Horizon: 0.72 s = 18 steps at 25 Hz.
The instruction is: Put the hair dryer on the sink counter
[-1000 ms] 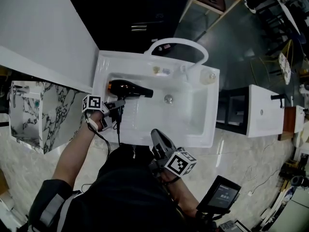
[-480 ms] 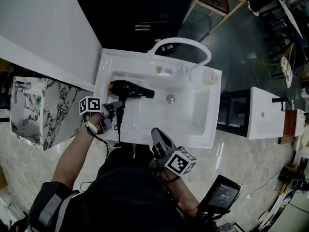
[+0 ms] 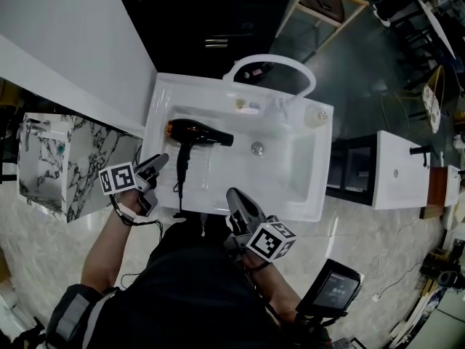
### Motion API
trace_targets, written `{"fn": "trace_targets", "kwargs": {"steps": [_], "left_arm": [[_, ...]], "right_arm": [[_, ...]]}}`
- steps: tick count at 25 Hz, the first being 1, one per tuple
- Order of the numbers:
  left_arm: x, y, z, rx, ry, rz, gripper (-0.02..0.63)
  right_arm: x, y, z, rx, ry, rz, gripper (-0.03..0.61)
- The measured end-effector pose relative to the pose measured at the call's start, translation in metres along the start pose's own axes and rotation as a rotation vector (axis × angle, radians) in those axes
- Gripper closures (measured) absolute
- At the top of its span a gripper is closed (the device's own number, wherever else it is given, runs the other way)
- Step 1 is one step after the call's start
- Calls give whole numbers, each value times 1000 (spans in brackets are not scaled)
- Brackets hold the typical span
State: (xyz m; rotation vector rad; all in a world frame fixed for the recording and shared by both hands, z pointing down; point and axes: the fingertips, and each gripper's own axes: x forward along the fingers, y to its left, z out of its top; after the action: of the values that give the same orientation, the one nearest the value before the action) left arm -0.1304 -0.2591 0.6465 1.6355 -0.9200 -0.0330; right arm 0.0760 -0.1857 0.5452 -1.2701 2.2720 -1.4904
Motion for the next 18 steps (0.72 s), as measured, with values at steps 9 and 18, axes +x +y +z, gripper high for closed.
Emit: {"fn": "trace_targets", "kwargs": {"steps": [9,18], "left_arm": [[-52,-78,-3,318,-101,-2,422],[-70,-193,-29,604,-172,-135,611]], "right_arm": [[13,42,11,-197,2,61,572],[-1,91,43,-498,-115,64,572]]}}
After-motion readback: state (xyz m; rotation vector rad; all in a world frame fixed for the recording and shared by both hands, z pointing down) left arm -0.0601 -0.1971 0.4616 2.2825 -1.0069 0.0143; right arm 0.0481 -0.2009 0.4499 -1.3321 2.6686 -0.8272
